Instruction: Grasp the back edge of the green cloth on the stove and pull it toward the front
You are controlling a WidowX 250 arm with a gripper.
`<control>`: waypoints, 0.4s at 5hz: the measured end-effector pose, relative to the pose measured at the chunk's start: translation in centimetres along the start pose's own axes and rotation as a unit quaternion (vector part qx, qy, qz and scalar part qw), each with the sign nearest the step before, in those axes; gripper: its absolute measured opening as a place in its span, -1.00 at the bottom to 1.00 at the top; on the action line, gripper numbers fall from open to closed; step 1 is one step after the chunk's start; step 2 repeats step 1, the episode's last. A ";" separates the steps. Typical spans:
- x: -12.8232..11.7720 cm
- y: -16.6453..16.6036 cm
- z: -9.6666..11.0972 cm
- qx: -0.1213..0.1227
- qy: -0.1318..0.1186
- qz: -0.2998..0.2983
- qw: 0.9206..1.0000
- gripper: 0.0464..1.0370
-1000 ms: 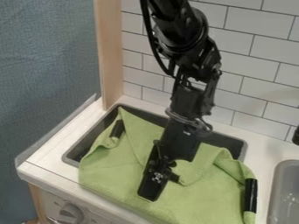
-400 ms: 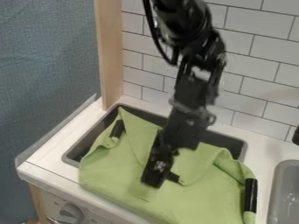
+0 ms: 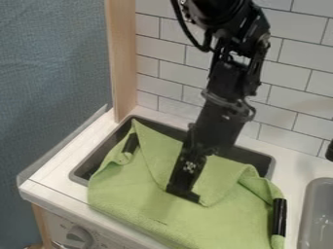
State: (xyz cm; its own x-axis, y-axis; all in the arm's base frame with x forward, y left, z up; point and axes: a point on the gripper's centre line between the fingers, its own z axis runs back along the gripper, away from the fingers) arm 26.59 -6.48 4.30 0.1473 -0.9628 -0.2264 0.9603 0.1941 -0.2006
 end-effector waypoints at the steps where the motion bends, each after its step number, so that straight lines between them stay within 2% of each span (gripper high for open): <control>1: 0.0 0.0 0.0 0.000 0.000 0.000 1.000 0.92; 2: 0.0 0.0 0.0 0.000 0.000 0.000 1.000 0.92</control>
